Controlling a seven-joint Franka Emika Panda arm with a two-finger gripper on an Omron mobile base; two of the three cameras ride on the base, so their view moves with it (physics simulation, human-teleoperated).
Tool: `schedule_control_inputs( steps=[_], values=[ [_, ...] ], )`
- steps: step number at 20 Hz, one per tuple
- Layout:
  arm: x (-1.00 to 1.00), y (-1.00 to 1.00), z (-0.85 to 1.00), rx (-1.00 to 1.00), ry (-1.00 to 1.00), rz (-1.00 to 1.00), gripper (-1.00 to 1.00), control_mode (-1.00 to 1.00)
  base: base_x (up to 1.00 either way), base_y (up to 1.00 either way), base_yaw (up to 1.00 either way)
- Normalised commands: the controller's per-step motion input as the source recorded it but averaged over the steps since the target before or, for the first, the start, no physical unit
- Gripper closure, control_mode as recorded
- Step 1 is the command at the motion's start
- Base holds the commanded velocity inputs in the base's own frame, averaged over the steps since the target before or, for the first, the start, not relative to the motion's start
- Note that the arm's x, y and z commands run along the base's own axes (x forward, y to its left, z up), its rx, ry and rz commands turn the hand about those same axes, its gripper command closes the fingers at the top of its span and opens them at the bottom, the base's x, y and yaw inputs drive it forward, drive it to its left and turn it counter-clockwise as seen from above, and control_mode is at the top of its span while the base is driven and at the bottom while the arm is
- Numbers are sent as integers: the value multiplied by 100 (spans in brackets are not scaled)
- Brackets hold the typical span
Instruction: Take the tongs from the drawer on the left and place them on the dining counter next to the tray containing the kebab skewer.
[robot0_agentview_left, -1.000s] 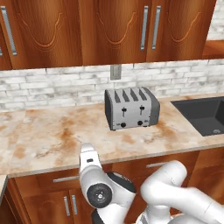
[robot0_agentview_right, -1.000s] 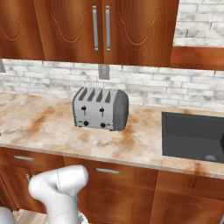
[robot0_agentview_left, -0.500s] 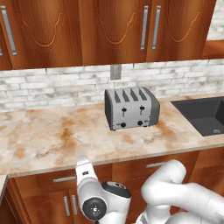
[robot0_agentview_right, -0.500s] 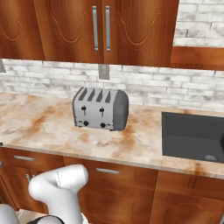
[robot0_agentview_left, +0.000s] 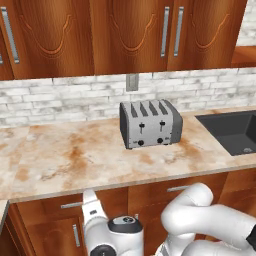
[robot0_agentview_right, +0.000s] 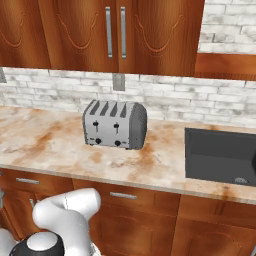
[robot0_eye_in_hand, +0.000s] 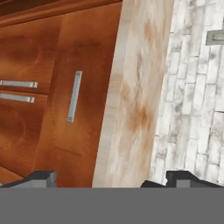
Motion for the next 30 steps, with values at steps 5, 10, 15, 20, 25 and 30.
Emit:
schedule_control_inputs(
  steps=[5, 10, 15, 20, 25, 30],
  values=[
    [0, 6, -41, 0, -9, 0, -100, -100, 0, 0, 0],
    [2, 1, -36, 0, -15, -2, -100, -100, 0, 0, 0],
    [2, 12, -12, 0, -18, -4, -100, -100, 0, 0, 0],
    [13, 28, 0, 0, -11, -5, -100, -100, 0, 0, 0],
    [24, 33, 0, 0, -1, -3, -100, -100, 0, 0, 0],
    [38, 15, 0, 0, 0, -1, -100, -100, 0, 0, 0]
  ],
)
